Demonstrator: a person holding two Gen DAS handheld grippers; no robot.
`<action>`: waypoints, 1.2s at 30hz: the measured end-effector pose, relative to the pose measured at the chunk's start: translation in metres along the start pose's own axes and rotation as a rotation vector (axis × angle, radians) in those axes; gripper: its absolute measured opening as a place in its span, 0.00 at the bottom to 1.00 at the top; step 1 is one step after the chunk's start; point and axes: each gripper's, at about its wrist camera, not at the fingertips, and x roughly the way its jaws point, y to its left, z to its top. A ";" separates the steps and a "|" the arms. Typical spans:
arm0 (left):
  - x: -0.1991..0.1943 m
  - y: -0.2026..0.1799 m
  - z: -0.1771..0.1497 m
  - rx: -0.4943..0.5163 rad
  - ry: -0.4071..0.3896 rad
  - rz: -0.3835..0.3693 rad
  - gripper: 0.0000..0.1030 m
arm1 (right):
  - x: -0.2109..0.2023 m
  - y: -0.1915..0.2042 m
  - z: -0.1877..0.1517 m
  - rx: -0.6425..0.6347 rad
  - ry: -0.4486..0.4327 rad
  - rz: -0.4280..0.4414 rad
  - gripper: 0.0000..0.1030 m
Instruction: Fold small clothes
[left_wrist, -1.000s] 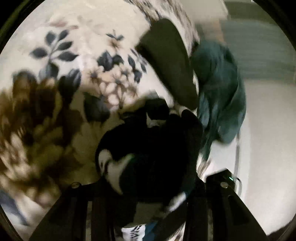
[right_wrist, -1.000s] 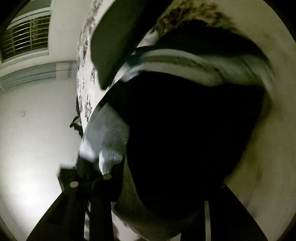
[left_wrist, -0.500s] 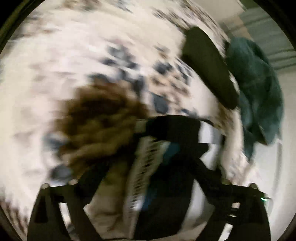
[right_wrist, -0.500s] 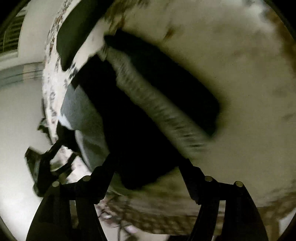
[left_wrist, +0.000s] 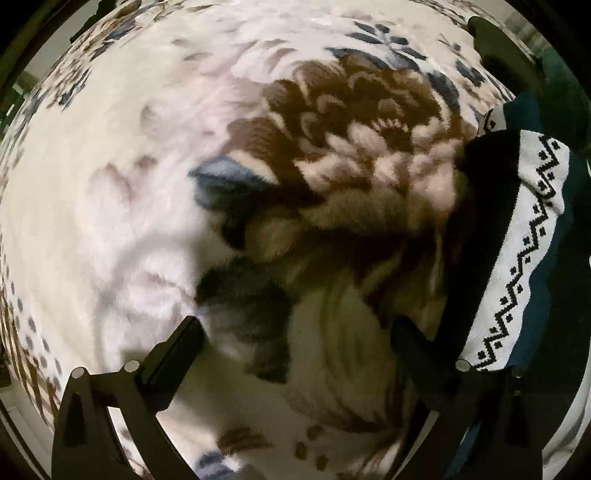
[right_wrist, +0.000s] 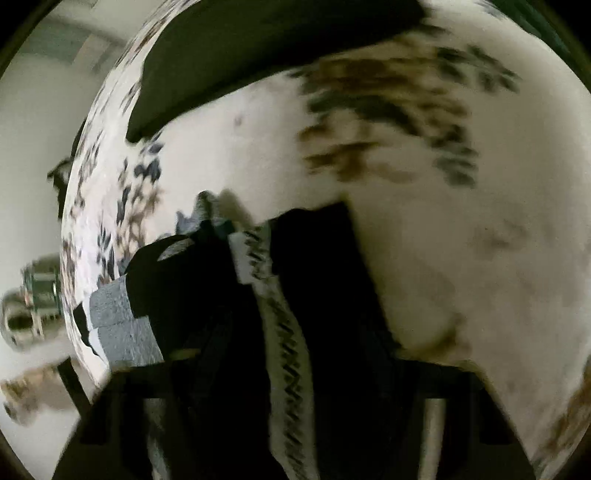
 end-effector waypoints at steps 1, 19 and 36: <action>0.000 -0.003 0.005 -0.005 0.029 -0.004 1.00 | -0.006 0.003 -0.001 -0.007 -0.032 -0.010 0.10; -0.081 -0.099 0.066 0.404 -0.185 -0.197 0.82 | -0.042 -0.012 0.010 0.046 -0.033 -0.019 0.31; -0.048 -0.052 0.094 0.037 -0.015 -0.518 0.44 | 0.002 -0.043 0.042 0.136 0.021 0.166 0.23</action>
